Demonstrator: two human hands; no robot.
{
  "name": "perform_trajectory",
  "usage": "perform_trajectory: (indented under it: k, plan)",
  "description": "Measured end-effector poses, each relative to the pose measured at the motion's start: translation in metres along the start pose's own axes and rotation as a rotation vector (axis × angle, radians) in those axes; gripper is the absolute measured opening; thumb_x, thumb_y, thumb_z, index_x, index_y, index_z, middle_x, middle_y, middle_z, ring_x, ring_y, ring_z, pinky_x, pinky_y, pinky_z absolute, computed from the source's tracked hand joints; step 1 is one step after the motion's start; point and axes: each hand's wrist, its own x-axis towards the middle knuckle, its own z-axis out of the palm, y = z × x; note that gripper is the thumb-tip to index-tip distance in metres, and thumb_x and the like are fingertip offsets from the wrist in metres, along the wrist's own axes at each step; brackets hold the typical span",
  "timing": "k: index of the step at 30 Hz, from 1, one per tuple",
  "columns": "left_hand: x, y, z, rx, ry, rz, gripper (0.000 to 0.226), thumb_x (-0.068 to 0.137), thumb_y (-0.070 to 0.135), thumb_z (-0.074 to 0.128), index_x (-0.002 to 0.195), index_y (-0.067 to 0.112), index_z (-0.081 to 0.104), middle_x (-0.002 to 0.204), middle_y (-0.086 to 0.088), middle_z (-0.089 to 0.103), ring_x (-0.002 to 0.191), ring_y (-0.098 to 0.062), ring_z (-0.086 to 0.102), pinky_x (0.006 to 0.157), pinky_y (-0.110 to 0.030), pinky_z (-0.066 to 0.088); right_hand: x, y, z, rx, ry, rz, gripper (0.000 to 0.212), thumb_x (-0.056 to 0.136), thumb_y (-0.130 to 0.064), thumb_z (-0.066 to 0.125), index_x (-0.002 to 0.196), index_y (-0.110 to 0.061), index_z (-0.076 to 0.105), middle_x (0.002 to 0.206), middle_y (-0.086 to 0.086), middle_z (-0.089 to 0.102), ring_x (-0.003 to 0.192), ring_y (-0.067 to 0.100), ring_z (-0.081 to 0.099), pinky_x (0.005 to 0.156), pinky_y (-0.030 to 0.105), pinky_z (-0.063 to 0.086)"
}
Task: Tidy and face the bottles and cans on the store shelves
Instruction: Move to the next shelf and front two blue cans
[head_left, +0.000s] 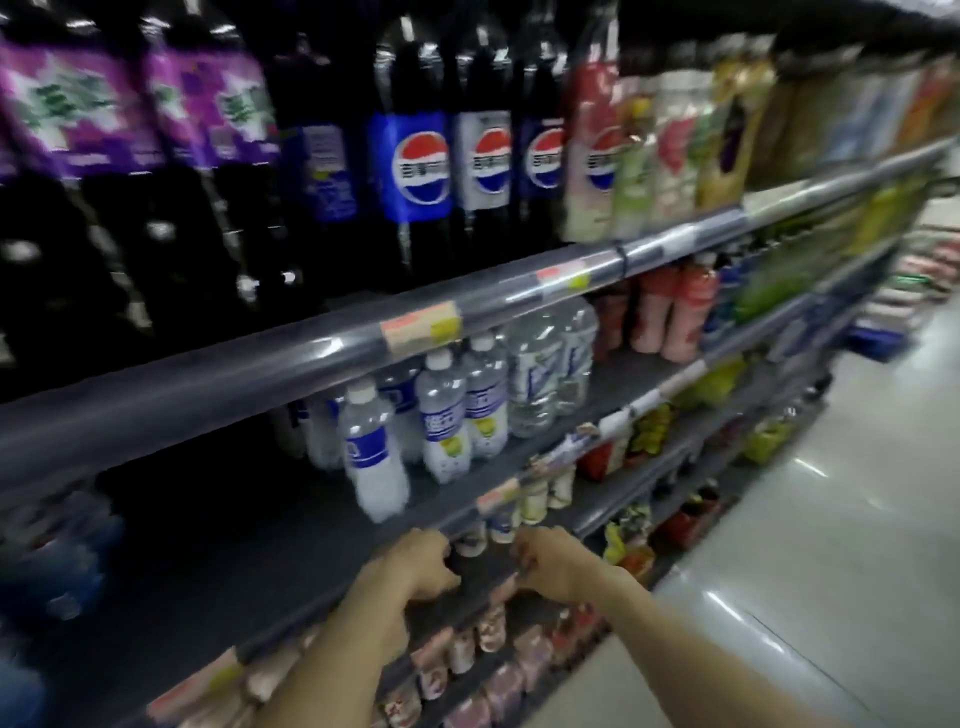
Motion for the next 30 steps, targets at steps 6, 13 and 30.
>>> perform_trajectory:
  k: [6, 13, 30]
  plan:
    - [0.047, 0.195, -0.021, 0.206, -0.09, 0.405, 0.035, 0.085, 0.038, 0.058, 0.104, 0.01, 0.061, 0.112, -0.014, 0.064, 0.102, -0.03, 0.06, 0.082, -0.036, 0.048, -0.086, 0.103, -0.079, -0.034, 0.214, 0.327, 0.015, 0.08, -0.023, 0.061, 0.089, -0.012, 0.059, 0.093, 0.015, 0.06, 0.093, 0.034, 0.059, 0.075, 0.036, 0.048]
    - [-0.011, 0.43, -0.024, 0.132, -0.09, 1.038, 0.04, 0.086, 0.029, 0.06, 0.124, 0.016, 0.056, 0.116, -0.009, 0.065, 0.086, -0.019, 0.061, 0.079, -0.028, 0.049, -0.267, 0.17, -0.166, 0.092, 0.631, 0.902, 0.043, 0.081, -0.03, 0.068, 0.117, -0.01, 0.058, 0.114, 0.011, 0.064, 0.102, 0.027, 0.06, 0.08, 0.036, 0.049]
    - [-0.29, 0.575, 0.039, -0.356, -0.367, 2.069, 0.026, 0.076, 0.033, 0.065, 0.102, 0.028, 0.065, 0.085, 0.01, 0.07, 0.083, -0.006, 0.065, 0.076, -0.031, 0.056, -0.558, -0.007, -0.146, -0.101, 1.458, 1.469, 0.015, 0.071, -0.04, 0.066, 0.071, -0.027, 0.06, 0.067, -0.005, 0.064, 0.061, 0.013, 0.06, 0.05, 0.029, 0.042]
